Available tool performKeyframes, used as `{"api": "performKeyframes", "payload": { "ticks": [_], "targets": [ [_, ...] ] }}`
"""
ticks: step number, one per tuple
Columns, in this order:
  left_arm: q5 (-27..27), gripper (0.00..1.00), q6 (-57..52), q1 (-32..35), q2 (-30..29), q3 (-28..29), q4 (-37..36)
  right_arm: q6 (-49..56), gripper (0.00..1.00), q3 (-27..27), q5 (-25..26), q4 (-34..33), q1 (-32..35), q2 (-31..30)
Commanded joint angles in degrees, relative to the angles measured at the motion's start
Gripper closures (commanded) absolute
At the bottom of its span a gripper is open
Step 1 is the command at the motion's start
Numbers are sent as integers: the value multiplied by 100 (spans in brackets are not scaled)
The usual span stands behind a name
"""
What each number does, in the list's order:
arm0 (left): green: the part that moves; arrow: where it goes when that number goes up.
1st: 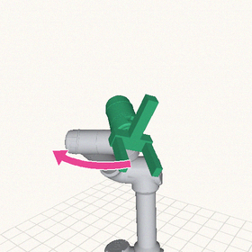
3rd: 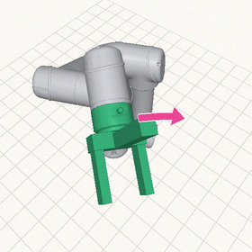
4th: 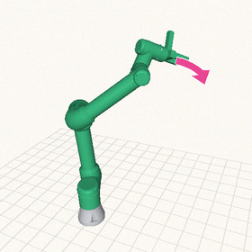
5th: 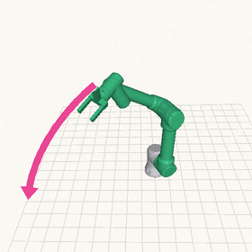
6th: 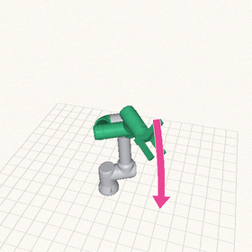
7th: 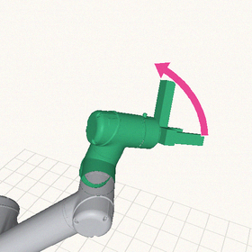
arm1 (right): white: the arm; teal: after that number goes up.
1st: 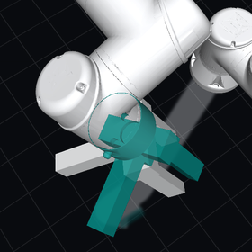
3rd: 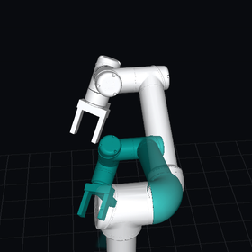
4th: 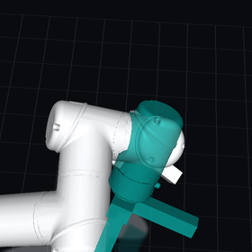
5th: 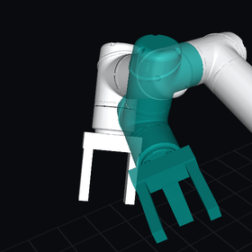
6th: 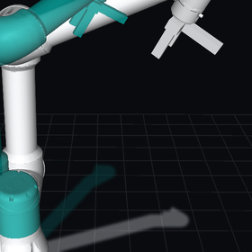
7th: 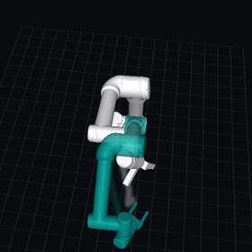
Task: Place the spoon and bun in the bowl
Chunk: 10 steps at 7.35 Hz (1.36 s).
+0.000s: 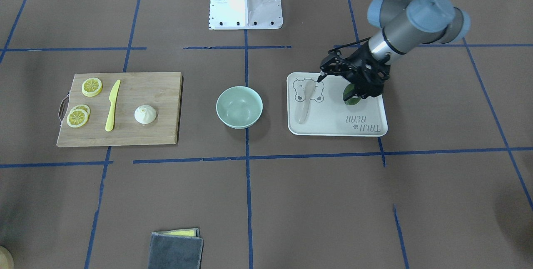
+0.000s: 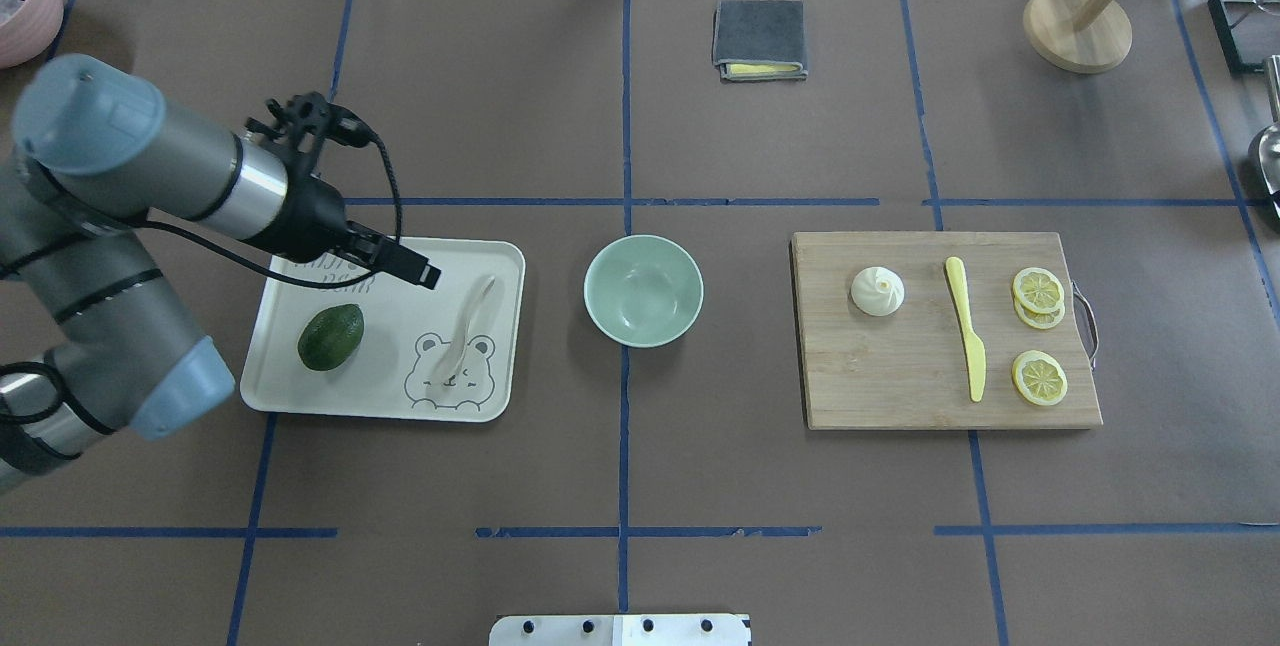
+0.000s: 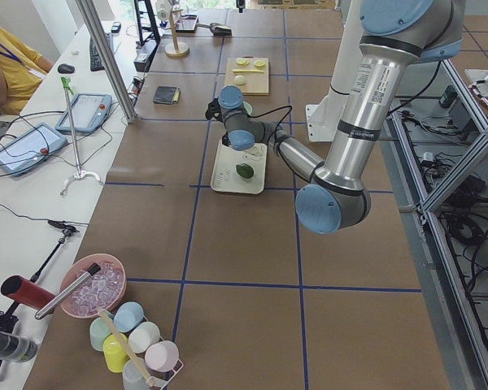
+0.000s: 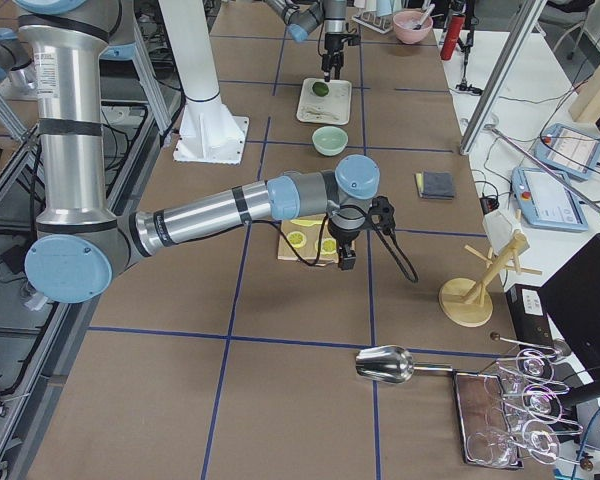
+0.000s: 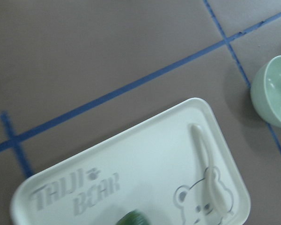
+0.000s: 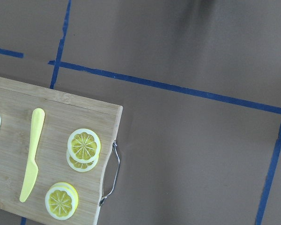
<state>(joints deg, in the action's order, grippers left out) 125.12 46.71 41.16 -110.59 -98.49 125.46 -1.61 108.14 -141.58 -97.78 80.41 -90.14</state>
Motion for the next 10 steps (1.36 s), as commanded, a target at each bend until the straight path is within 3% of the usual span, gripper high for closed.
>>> {"api": "performKeyframes", "payload": {
  "ticks": [1,2,3,4,6,9,10],
  "targets": [
    [-453,10,75,-476,-260,522,-4,2,0,-82,7,13,-147,23],
    [-993,11,-116,-608,-235,593,-65,2,0,-83,7,13,-148,32],
    [-1608,11,-536,-844,-391,577,-631,2,0,-100,16,4,-157,23],
    [-1744,12,-653,-855,-610,568,-1080,2,0,-118,7,13,-157,32],
    [-1755,15,-724,-873,-639,603,-1129,2,0,-153,7,4,-192,32],
    [-1755,36,-848,-908,-683,665,-1129,2,0,-197,16,4,-227,32],
    [-1754,37,-848,-943,-683,682,-1138,2,0,-197,16,4,-236,32]
  ]
}}
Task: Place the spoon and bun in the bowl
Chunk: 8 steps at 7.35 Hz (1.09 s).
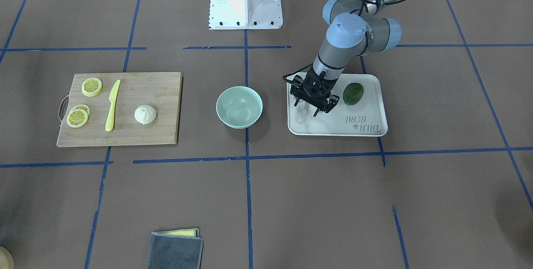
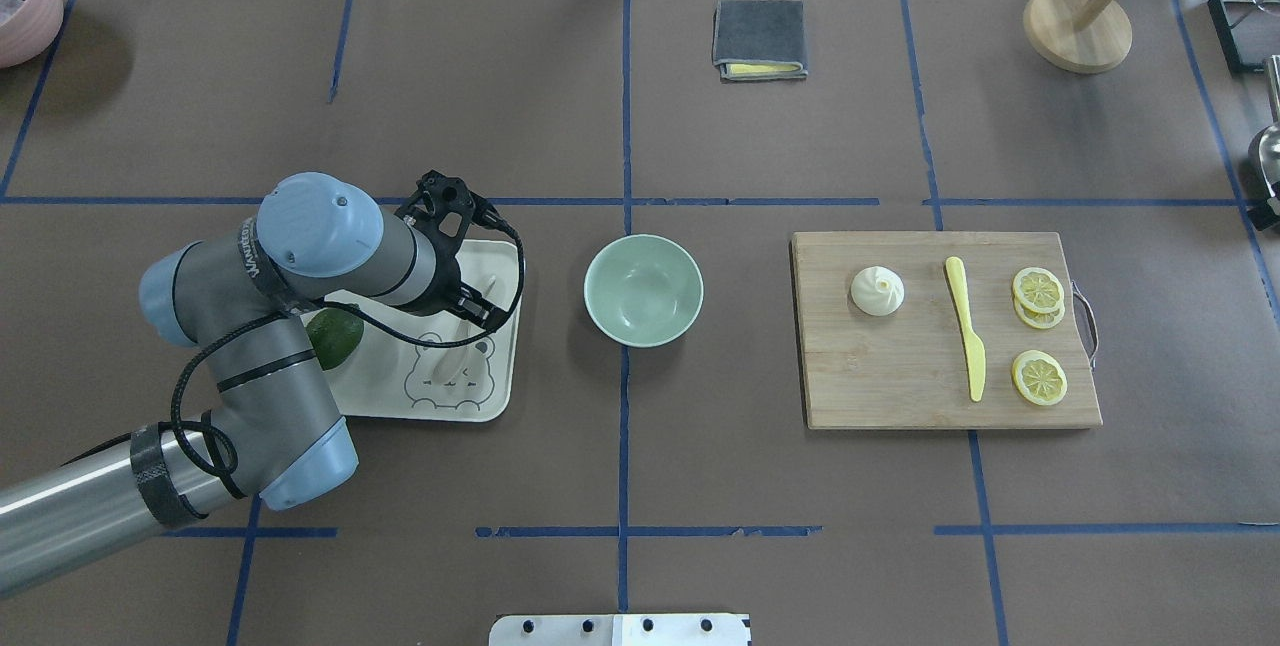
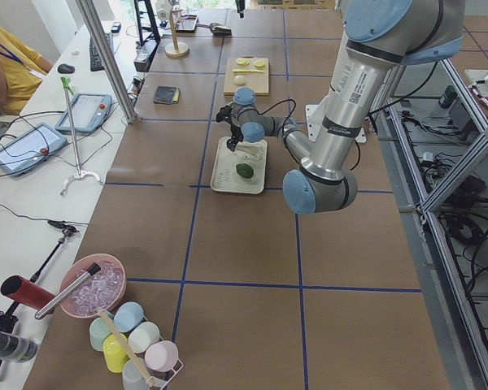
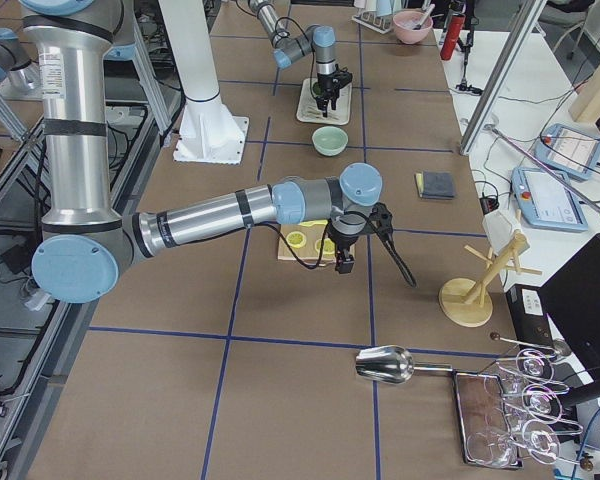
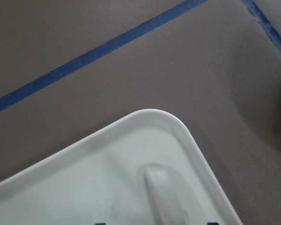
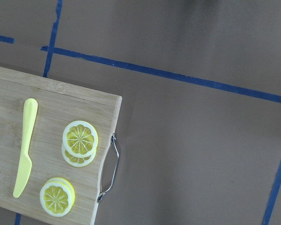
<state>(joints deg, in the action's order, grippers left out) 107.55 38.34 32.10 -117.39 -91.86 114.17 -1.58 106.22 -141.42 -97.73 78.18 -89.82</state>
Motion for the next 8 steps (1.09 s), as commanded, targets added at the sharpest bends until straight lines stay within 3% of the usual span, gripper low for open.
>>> {"api": "performKeyframes", "payload": {
  "ticks": [1,2,4,8],
  "targets": [
    [2,44,-10,-54,14,19,-17,0,0,-31,0,0,-13,9],
    [2,47,-10,-81,6,62,-61,0,0,-49,-8,0,-13,9],
    [2,100,-10,-81,-3,-7,-289,-9,0,-40,-17,0,-13,9],
    [-6,100,16,-64,-91,-525,-772,-17,0,-5,-26,0,-5,9]
  ]
}}
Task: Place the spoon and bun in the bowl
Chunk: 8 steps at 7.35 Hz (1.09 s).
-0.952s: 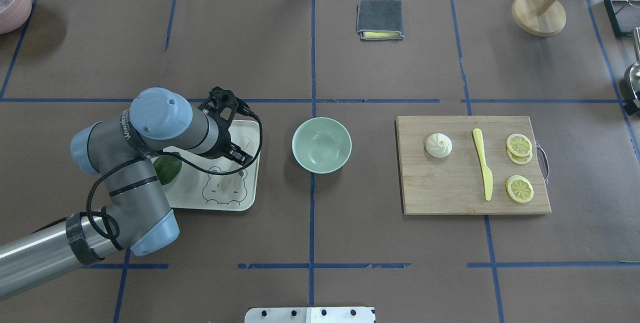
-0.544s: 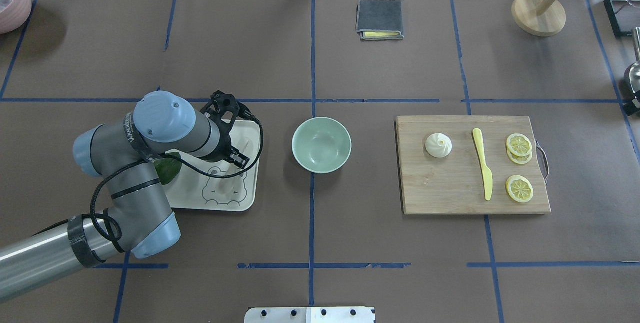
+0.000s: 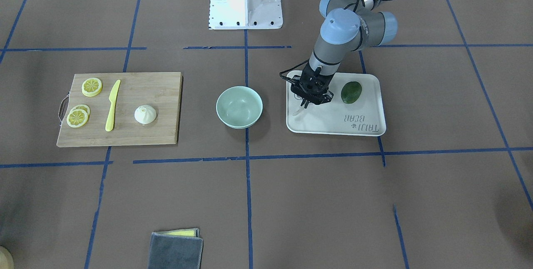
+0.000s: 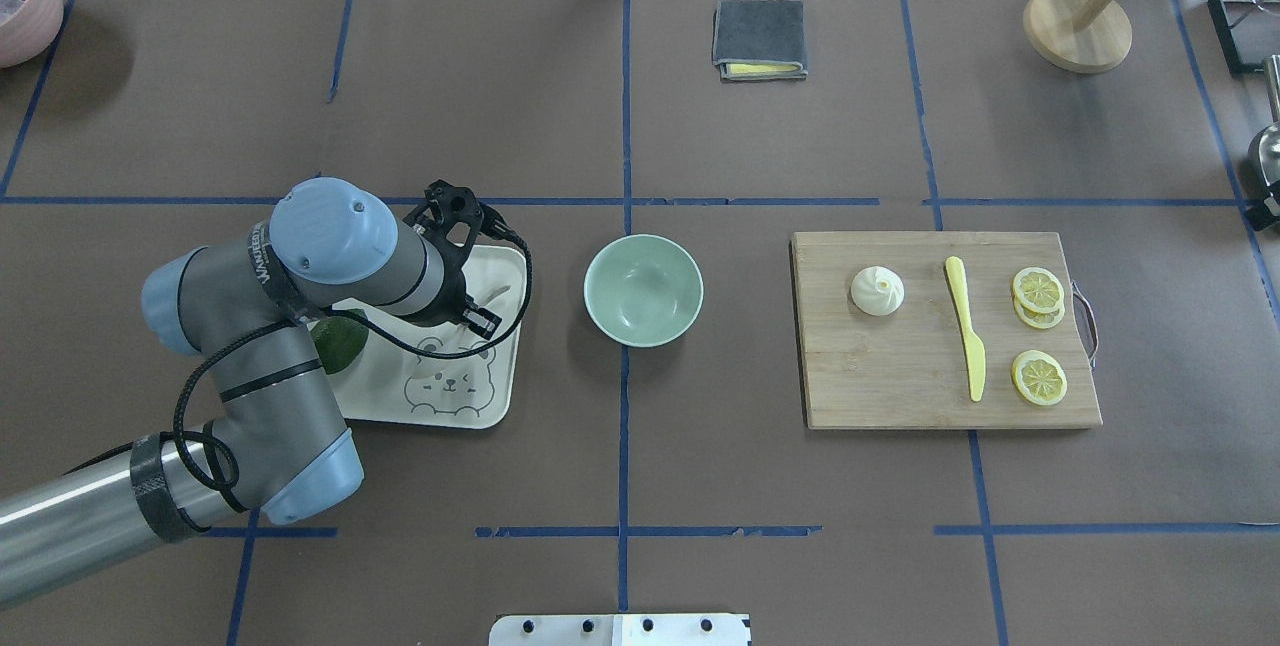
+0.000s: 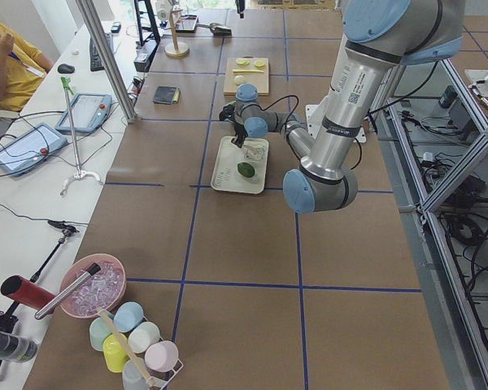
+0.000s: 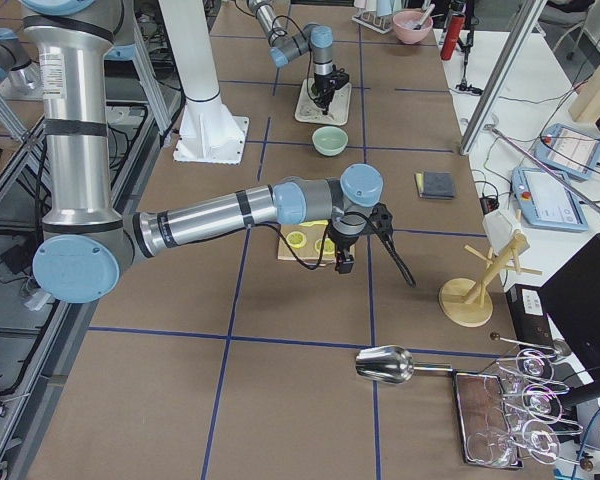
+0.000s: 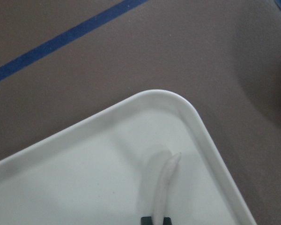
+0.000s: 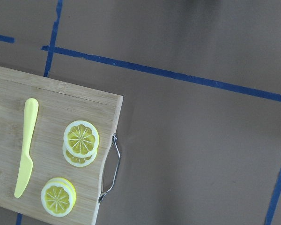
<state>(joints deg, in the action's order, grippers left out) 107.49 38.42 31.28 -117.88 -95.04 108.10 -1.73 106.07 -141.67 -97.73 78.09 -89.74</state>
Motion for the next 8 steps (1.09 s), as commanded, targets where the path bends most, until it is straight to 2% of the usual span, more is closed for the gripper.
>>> {"api": "performKeyframes", "payload": {
  "ticks": [1,2,3,4,6,8],
  "targets": [
    [-340,100,34,44,-94,-478,-323,-3,0,19,-1,0,5,0],
    [-804,100,86,53,-347,-585,-534,-29,0,36,-9,0,5,0],
    [-905,100,148,45,-715,-490,-614,-82,0,54,-9,0,5,0],
    [-906,100,688,19,-875,-437,-519,-82,0,54,-18,26,-4,0],
    [-914,100,1430,-270,-1595,403,-20,-144,0,37,-9,61,-4,17],
    [-923,100,1658,-385,-1642,784,754,-144,0,28,-9,61,5,35]
  ]
}}
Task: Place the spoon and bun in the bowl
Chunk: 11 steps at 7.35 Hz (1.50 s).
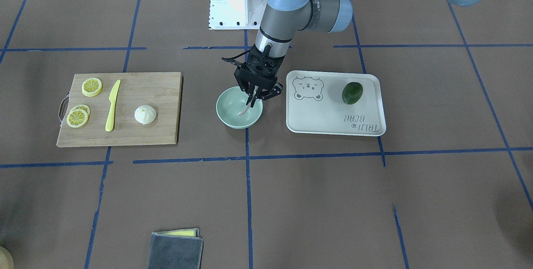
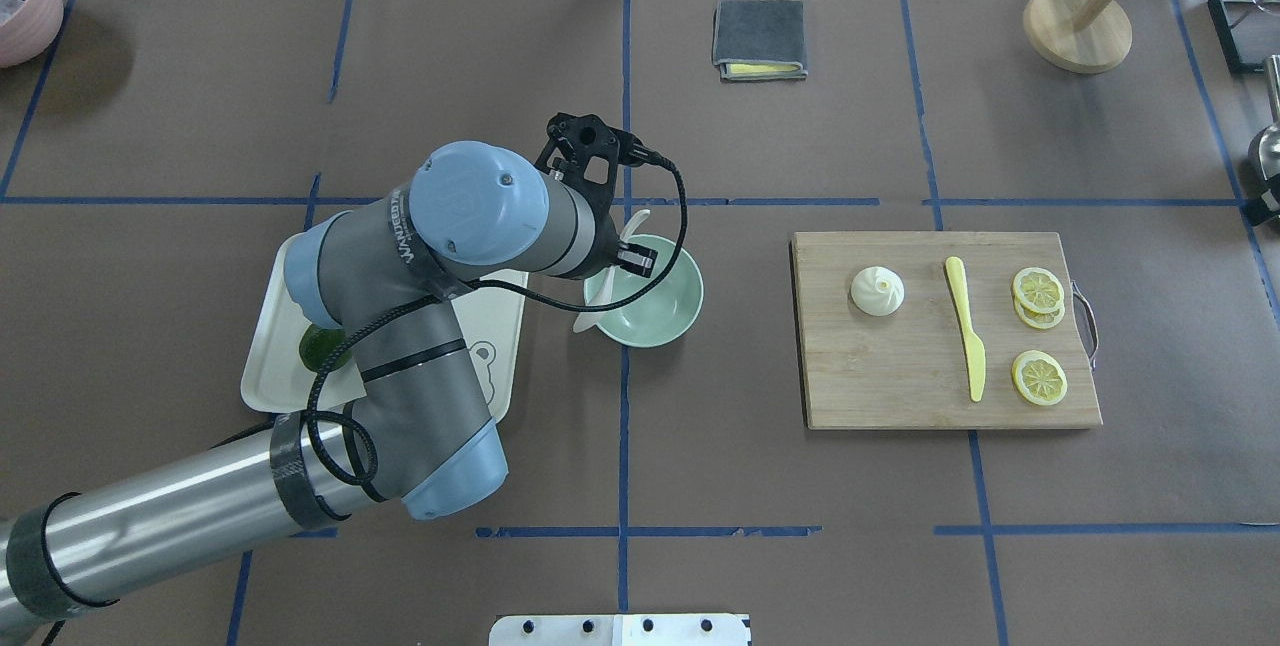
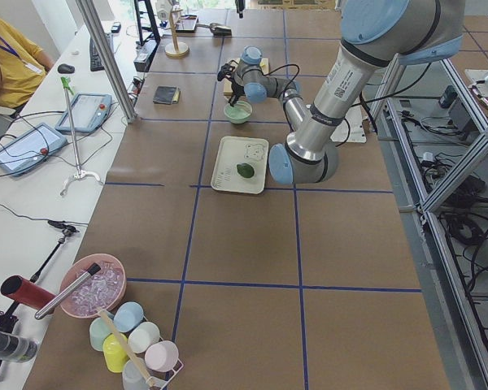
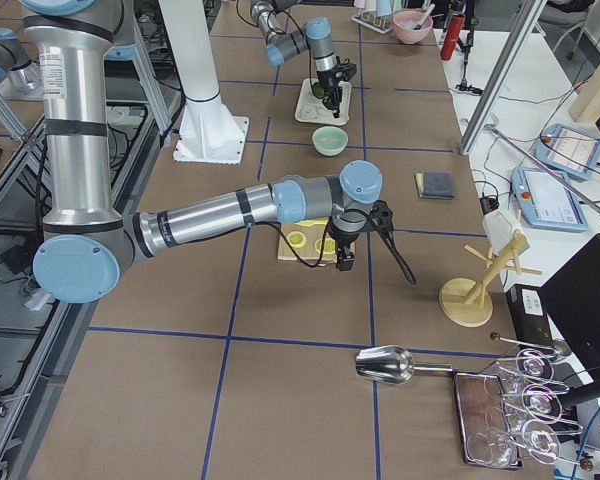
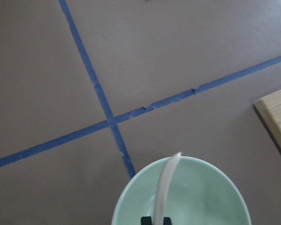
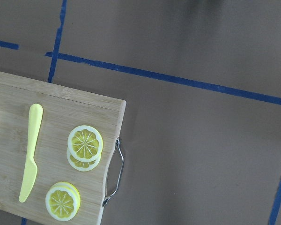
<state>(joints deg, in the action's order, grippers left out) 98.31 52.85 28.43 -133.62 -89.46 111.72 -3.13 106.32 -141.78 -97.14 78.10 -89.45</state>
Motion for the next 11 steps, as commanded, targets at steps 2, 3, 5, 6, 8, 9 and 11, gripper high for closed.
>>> {"api": "performKeyframes", "payload": {
  "ticks": [2,3,5,6,8,9,11],
  "targets": [
    [-5,81,400,-127,-129,219,420,-4,0,-15,1,2,-5,7],
    [-14,55,410,-127,-155,219,438,-4,0,-24,1,2,4,-2],
    [-399,50,428,-136,-208,341,648,-4,0,-33,1,2,4,-10],
    [-401,44,401,-127,-199,350,649,-4,0,-33,1,2,4,-11],
    [-366,30,340,-83,-138,194,623,-605,0,63,-16,11,-144,155],
    [-374,27,331,4,88,-43,518,-1150,0,168,-8,37,-433,287],
    [-69,27,-787,477,905,-798,299,-3329,0,169,602,1653,-1518,332]
  ]
}}
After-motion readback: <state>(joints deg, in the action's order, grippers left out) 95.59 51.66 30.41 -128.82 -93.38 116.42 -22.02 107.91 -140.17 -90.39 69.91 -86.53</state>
